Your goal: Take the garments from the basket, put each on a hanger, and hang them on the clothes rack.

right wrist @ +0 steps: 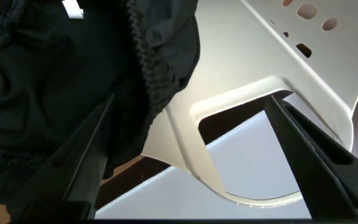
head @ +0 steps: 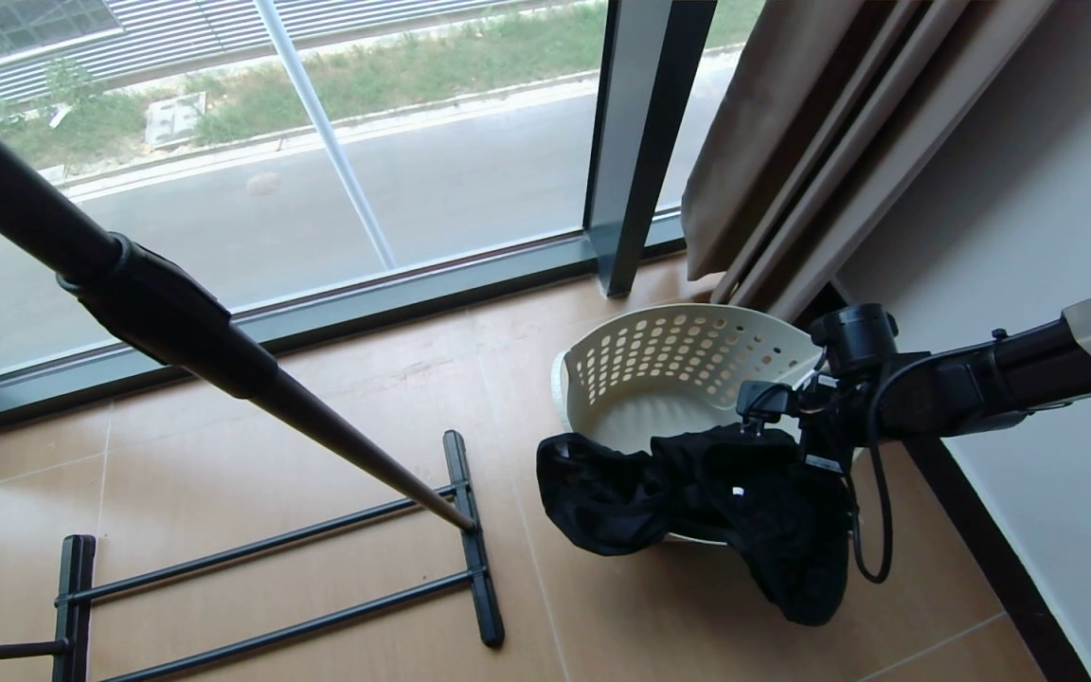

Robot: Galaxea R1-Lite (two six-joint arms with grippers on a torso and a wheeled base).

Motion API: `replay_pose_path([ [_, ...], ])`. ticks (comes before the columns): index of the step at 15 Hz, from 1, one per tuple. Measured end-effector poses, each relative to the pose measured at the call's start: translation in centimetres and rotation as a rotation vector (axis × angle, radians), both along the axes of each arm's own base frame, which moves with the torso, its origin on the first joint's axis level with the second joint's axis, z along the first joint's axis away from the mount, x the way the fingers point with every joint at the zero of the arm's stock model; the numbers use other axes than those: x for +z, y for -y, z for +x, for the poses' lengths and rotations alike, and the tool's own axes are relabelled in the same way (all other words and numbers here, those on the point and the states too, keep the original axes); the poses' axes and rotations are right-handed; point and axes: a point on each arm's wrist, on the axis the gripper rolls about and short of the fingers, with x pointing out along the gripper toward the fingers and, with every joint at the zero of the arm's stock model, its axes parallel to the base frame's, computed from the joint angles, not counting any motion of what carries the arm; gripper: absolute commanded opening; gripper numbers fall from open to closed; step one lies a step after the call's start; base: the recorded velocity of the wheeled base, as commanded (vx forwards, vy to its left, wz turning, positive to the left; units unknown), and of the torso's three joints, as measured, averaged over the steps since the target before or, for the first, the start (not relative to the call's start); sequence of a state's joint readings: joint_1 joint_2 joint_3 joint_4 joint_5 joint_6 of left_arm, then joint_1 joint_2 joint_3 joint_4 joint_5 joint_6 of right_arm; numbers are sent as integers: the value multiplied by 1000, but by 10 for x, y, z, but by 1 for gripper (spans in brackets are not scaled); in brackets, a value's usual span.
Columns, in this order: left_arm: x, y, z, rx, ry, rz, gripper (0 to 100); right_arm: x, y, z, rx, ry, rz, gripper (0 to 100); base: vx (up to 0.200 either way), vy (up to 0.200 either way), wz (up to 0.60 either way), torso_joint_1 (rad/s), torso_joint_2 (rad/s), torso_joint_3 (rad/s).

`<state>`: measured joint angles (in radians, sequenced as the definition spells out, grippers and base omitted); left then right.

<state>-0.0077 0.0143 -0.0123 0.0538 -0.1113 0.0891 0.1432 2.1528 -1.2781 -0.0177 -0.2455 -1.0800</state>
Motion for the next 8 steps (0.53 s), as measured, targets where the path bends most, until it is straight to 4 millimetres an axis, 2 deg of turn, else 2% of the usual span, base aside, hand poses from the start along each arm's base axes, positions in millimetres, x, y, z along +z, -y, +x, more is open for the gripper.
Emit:
replay_pose_path([
  [5, 0, 0, 0, 1, 0, -3, 100, -10, -2, 13, -5, 2, 6, 100, 0, 0, 0, 0, 0, 0],
  [6, 0, 0, 0, 2, 0, -3, 100, -11, -2, 15, -10, 5, 12, 0, 0, 0, 0, 0, 0, 0],
  [8, 0, 0, 0, 4, 0, -3, 100, -14, -4, 17, -20, 3, 29, 0, 0, 0, 0, 0, 0, 0],
])
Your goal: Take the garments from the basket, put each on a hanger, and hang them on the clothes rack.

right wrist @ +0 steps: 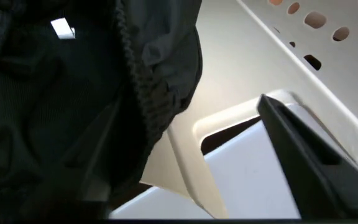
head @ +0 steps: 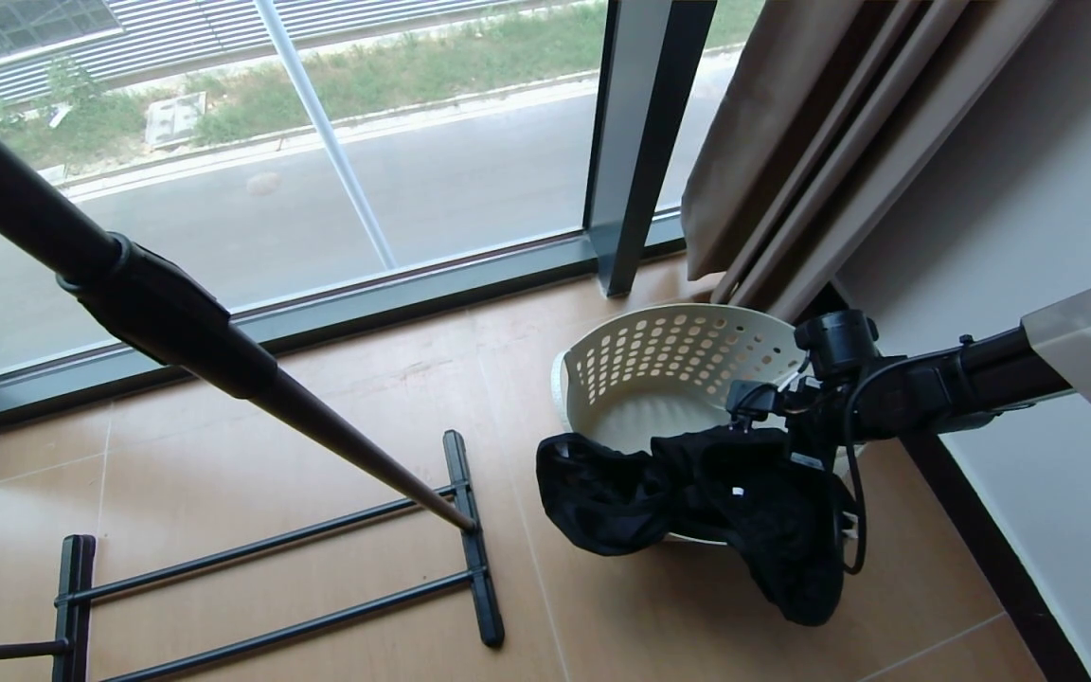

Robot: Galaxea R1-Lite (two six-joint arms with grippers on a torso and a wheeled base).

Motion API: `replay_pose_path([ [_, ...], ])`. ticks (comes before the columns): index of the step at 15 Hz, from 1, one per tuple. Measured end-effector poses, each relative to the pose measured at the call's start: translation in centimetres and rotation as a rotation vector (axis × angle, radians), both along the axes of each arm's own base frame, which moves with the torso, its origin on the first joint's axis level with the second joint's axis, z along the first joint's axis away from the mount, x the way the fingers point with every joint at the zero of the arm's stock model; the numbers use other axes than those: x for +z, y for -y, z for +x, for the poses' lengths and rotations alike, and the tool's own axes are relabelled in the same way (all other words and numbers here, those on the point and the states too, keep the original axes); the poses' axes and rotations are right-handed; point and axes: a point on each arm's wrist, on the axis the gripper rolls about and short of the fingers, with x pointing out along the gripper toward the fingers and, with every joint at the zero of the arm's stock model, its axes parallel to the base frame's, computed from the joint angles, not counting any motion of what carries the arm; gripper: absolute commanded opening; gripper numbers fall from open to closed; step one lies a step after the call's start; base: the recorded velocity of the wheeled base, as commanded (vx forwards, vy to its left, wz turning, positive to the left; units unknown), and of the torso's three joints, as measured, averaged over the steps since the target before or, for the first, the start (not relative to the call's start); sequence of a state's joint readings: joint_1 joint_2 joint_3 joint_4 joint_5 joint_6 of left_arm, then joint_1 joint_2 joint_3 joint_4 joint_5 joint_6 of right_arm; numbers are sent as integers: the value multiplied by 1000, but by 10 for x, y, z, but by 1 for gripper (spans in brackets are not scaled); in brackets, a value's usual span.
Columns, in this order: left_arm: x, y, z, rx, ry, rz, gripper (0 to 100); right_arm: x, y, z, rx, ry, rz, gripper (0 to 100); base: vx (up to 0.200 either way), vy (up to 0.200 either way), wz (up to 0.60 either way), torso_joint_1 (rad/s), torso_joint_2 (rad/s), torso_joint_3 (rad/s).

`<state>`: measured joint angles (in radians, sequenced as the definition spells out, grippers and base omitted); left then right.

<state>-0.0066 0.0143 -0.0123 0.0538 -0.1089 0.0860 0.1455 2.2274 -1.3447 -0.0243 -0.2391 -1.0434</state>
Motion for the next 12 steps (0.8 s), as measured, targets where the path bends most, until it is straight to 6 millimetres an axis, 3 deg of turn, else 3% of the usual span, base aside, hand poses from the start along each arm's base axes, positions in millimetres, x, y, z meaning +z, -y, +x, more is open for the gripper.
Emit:
replay_pose_path([
  [3, 0, 0, 0, 1, 0, 0, 100, 0, 0, -6, 0, -15, 7, 0, 0, 0, 0, 0, 0, 0],
  [5, 0, 0, 0, 1, 0, -4, 100, 15, -1, -20, 10, -4, 16, 0, 0, 0, 0, 0, 0, 0],
  [8, 0, 0, 0, -1, -1, -5, 100, 54, -10, -60, 37, 56, 50, 0, 0, 0, 0, 0, 0, 0],
  [12, 0, 0, 0, -5, 1, -5, 100, 111, -21, -133, 32, 198, 188, 0, 0, 0, 0, 0, 0, 0],
])
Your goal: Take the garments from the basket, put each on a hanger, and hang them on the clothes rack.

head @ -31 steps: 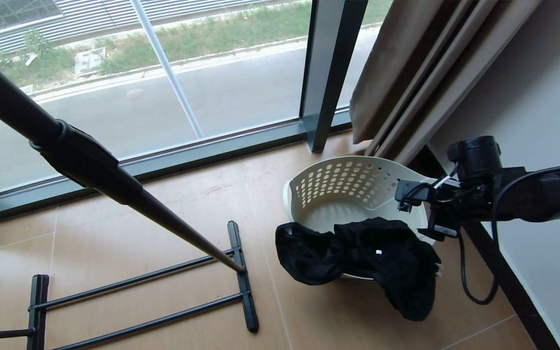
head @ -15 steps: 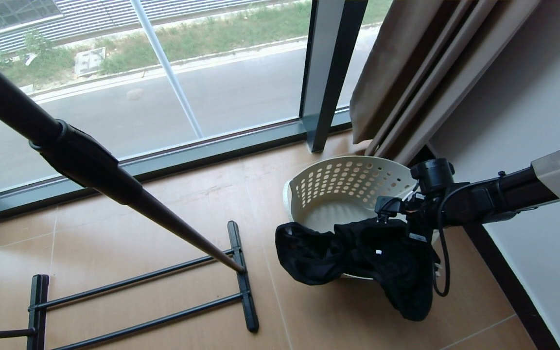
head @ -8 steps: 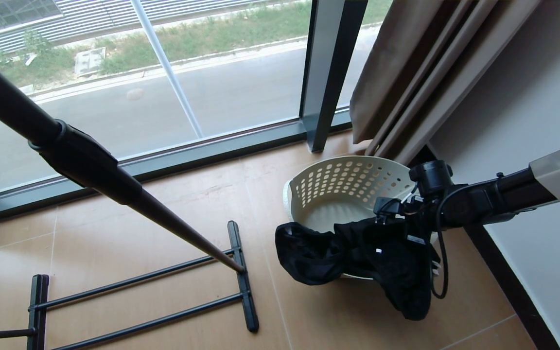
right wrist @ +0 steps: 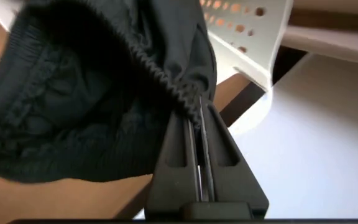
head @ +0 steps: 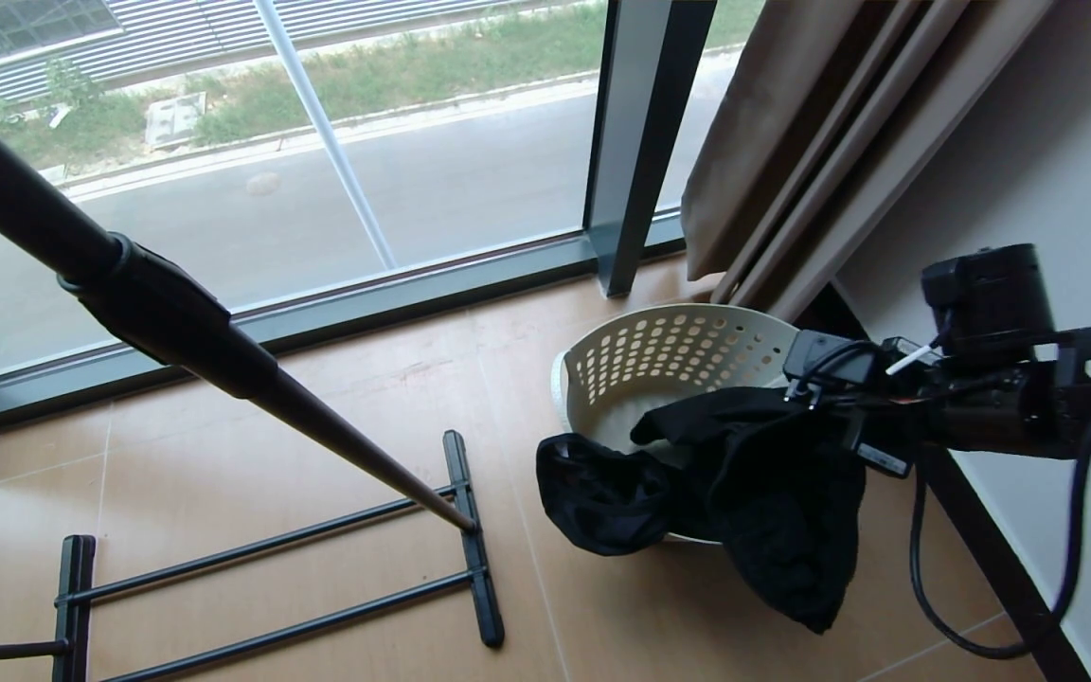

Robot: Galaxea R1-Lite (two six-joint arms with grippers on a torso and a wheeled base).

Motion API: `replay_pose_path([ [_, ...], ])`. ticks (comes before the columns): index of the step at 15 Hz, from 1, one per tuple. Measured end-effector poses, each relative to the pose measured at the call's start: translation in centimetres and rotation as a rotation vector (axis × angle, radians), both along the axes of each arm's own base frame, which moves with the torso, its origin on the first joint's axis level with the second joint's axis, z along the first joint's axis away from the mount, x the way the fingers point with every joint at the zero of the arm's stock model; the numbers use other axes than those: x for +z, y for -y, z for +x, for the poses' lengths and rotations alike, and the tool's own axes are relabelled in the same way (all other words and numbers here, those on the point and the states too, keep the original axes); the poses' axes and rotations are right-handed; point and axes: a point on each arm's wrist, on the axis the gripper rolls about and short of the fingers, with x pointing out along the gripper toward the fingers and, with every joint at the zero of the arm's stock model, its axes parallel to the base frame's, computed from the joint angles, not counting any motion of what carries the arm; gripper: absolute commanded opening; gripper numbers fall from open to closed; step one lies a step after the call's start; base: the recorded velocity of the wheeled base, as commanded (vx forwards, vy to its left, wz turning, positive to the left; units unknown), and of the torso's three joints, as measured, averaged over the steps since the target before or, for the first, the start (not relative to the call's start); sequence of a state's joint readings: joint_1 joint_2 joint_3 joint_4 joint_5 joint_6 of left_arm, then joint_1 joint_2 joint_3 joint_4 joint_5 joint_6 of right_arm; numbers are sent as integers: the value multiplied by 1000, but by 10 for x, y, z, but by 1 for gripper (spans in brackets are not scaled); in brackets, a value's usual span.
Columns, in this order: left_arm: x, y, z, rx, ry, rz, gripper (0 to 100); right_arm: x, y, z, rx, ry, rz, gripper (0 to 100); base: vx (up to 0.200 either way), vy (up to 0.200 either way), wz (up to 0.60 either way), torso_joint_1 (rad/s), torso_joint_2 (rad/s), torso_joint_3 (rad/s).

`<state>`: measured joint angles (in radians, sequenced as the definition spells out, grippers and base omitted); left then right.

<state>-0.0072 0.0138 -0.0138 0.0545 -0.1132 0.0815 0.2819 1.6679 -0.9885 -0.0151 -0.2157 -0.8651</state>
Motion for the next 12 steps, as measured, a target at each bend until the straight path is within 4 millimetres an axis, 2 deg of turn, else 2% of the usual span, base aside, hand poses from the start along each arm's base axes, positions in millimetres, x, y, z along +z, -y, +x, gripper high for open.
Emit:
replay_pose_path([
  [4, 0, 0, 0, 3, 0, 0, 100, 36, -5, -57, 11, 120, 158, 0, 0, 0, 0, 4, -1, 46],
  [6, 0, 0, 0, 3, -2, 1, 100, 46, -3, -80, 26, 167, 214, 0, 0, 0, 0, 2, 5, 178],
  [9, 0, 0, 0, 0, -2, 7, 100, 45, 5, -106, -25, 169, 355, 0, 0, 0, 0, -1, 2, 194],
  [12, -1, 0, 0, -5, -2, 14, 100, 36, 11, -121, -18, 131, 434, 0, 0, 0, 0, 22, -268, -33],
])
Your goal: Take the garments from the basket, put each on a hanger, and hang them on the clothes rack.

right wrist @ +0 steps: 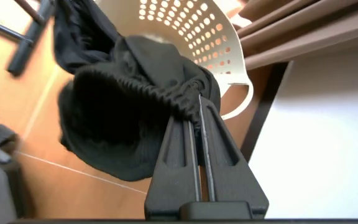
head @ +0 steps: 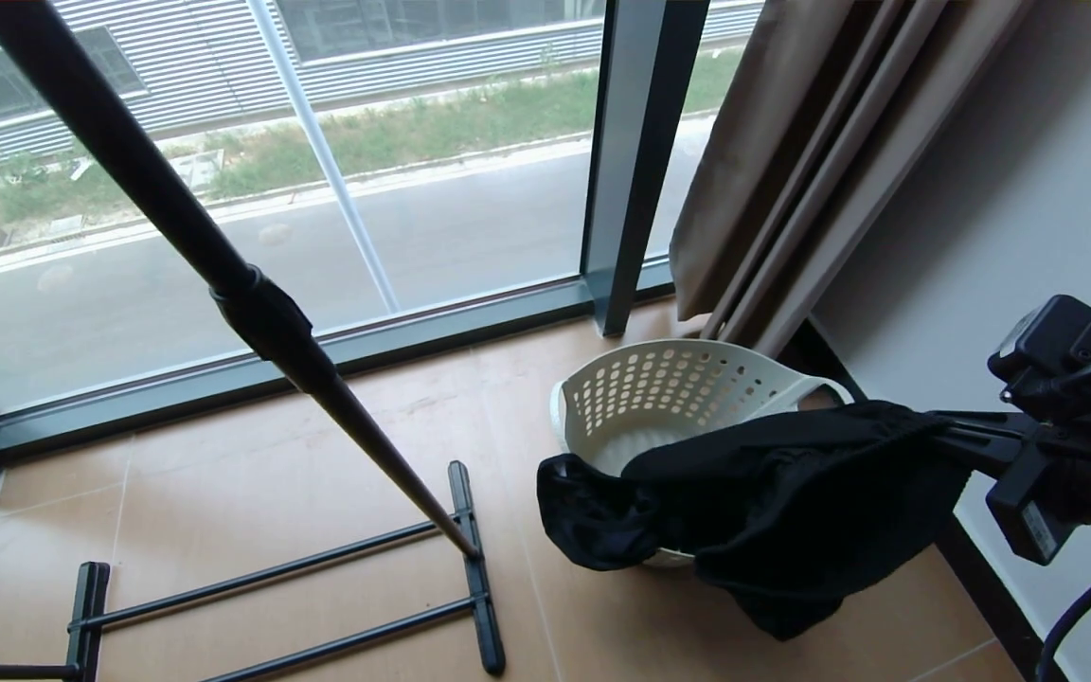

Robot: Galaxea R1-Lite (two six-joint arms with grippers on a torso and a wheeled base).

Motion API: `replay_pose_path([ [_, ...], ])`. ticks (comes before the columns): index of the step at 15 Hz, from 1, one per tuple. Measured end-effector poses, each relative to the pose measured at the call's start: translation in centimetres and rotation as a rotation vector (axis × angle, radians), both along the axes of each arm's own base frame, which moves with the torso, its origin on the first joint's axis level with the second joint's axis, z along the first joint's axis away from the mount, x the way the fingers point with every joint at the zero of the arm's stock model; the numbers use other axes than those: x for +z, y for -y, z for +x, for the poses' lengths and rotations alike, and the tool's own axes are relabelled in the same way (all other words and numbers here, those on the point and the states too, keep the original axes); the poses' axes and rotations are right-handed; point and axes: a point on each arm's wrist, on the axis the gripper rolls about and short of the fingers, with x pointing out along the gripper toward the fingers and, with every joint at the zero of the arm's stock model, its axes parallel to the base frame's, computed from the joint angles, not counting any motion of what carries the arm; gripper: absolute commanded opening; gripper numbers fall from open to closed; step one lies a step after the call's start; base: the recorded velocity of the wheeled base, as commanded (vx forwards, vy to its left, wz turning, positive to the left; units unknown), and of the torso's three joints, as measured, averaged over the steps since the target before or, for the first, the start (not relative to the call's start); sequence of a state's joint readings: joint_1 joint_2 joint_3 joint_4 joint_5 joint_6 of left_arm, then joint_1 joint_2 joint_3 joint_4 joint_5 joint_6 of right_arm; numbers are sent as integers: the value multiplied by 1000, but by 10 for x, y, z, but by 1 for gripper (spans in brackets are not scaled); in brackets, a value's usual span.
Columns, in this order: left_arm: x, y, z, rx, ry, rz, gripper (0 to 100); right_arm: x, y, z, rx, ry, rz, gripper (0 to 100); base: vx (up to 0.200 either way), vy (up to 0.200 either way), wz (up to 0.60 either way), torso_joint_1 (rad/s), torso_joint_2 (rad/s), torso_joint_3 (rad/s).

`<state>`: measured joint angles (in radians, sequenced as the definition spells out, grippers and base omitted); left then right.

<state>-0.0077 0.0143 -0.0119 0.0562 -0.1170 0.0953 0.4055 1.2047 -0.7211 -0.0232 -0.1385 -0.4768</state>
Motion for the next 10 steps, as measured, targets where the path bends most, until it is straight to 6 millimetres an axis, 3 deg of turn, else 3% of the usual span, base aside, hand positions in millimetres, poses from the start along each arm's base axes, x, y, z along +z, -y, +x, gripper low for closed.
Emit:
replay_pose_path([
  [6, 0, 0, 0, -2, 2, 0, 100, -3, 7, -2, -34, 15, 27, 0, 0, 0, 0, 95, -445, -152],
  [10, 1, 0, 0, -1, 3, 0, 100, -4, 8, -2, -37, 24, 33, 0, 0, 0, 0, 39, -148, 87],
])
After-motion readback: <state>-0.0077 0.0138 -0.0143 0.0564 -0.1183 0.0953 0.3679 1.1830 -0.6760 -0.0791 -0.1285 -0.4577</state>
